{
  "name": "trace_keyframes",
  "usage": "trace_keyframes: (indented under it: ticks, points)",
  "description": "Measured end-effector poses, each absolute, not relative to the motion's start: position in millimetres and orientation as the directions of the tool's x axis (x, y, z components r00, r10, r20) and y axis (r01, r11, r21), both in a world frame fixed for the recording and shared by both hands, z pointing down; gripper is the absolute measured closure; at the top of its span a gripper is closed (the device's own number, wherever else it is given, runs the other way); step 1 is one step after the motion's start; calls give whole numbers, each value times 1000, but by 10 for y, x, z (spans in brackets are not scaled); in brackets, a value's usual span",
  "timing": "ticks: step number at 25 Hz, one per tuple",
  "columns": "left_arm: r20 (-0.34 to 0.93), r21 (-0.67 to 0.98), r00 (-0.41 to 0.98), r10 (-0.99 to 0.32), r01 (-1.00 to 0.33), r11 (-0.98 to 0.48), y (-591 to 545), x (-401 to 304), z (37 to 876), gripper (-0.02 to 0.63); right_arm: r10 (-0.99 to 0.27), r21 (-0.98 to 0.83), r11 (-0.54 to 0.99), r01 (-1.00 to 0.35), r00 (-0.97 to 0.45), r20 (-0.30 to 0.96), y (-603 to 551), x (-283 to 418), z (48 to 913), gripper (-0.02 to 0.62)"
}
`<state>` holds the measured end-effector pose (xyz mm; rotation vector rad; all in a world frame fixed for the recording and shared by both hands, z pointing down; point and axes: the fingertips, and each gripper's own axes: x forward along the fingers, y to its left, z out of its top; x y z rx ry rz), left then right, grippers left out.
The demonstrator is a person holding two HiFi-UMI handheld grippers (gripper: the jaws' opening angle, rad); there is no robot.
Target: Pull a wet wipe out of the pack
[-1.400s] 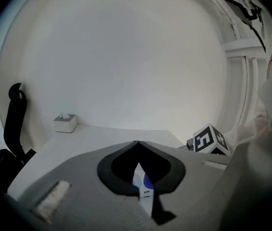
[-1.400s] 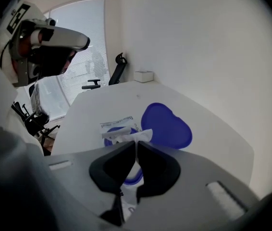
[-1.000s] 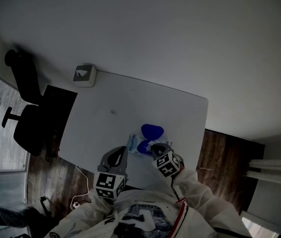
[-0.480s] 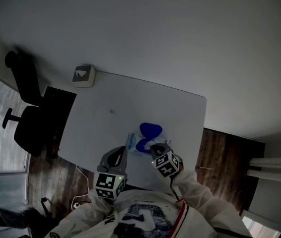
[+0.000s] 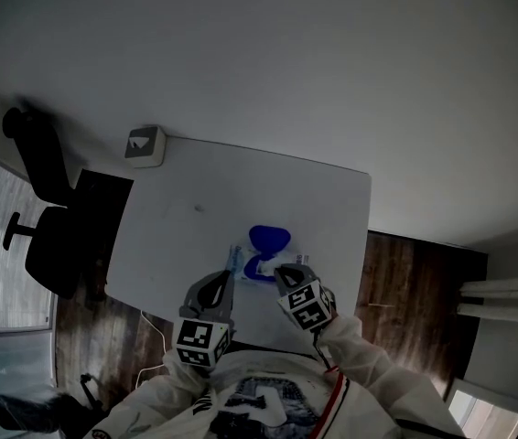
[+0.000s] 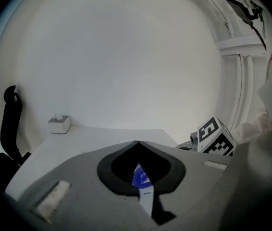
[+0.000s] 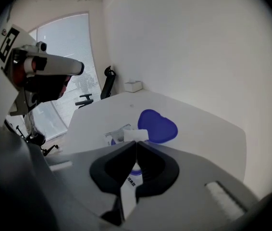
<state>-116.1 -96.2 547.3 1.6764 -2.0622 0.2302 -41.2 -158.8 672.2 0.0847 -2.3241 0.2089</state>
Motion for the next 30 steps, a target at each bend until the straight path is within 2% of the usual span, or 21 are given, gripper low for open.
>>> trace_keyframes:
  ticks: [14, 30]
  points:
    - [436, 151, -69, -897, -977, 149, -1157, -1067, 5405, 603, -126, -160, 946, -281, -775, 620, -1751, -205, 6167, 586]
    - [363, 105, -27, -931, -992, 70, -1435, -959, 5084, 604, -335, -157, 884, -441, -830, 446, -2164, 273, 5304, 588]
